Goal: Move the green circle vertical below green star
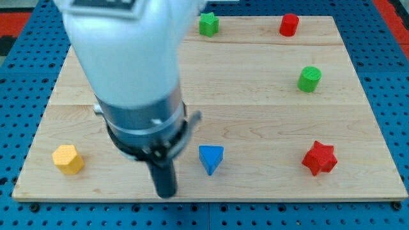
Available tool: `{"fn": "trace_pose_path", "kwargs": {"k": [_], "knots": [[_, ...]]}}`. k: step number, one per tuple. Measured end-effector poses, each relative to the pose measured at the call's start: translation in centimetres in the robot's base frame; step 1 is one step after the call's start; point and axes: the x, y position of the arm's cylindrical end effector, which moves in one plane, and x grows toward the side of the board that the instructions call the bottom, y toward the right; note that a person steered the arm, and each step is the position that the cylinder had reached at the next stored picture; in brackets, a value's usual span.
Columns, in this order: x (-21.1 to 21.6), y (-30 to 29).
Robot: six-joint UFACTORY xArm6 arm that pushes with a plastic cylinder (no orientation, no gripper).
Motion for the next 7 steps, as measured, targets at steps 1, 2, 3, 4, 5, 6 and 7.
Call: {"fn": "trace_pose_path", "kwargs": {"k": [1,2,3,4,5,6,7], "knots": [[-2.6,1.7],[-7.1,2.9],[-8.3,5.6],[-11.9,5.3],[-16.1,8.1],[-17.4,15.9],[-20.1,24.5]]}}
